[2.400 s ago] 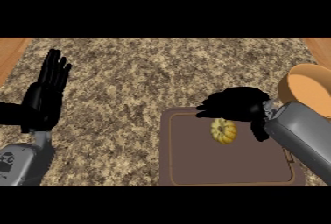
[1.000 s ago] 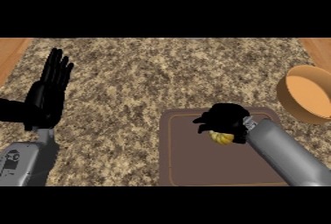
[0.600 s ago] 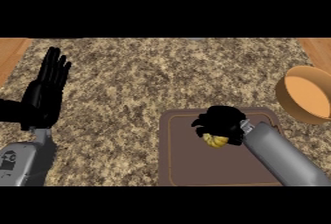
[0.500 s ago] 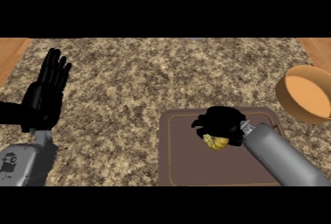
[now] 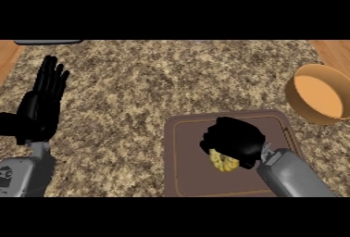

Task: Pick the squash from the tray and place it in the pot

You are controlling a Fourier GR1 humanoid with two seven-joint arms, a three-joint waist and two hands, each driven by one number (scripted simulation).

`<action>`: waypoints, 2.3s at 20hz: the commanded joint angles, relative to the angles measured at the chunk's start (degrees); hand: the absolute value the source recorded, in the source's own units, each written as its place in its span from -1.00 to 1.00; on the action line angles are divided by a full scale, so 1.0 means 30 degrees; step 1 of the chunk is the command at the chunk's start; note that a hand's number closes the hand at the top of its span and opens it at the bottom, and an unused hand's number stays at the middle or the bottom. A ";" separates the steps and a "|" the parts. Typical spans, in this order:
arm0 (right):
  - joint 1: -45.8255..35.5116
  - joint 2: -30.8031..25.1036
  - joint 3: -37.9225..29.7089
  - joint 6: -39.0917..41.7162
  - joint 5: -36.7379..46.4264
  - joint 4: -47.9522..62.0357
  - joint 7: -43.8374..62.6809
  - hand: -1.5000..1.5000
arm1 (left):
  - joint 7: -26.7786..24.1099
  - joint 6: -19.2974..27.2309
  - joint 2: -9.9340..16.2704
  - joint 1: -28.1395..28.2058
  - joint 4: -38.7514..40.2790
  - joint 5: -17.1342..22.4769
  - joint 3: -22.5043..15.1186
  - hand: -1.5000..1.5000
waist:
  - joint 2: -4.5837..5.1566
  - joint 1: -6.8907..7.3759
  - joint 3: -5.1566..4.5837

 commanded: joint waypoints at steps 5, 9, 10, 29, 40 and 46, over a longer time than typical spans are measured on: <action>0.5631 0.4230 -0.2715 -0.2222 -0.1577 -0.7297 0.6626 1.00 | 0.0124 0.0673 0.0014 0.0390 -0.0044 -0.0293 0.0388 0.00 | -0.0331 -0.1549 0.0022; 0.7232 0.4679 -0.3702 -0.2184 -0.0791 -1.2262 0.9726 1.00 | -0.0452 -0.0034 0.0364 0.1194 -0.0017 0.0028 0.0740 0.00 | -0.0216 -0.1006 -0.0022; 0.7583 0.5184 -0.3767 -0.2347 -0.0818 -1.3261 1.0302 1.00 | -0.0474 0.0057 0.0068 0.0434 0.0186 0.0056 0.0562 0.00 | -0.0098 -0.0970 -0.0012; 0.1769 -0.1525 -2.1402 0.0952 -0.8407 -0.8348 0.8446 1.00 | 0.0541 0.0025 -0.0791 -0.0078 -0.1006 -0.0427 -0.0417 0.00 | 0.0295 0.0792 0.0036; -0.0721 -0.6280 -2.2561 -0.2381 -0.9145 0.4070 0.1701 1.00 | 0.0778 -0.0747 -0.0378 -0.1059 -0.0091 -0.0279 0.0358 0.00 | 0.0338 0.0936 0.0034; -0.1761 -0.5696 -2.1235 -0.7131 -0.7567 0.9924 -0.1479 1.00 | -0.0038 -0.1027 -0.0483 -0.1239 0.0801 -0.0480 0.0591 0.00 | 0.0386 0.1016 0.0040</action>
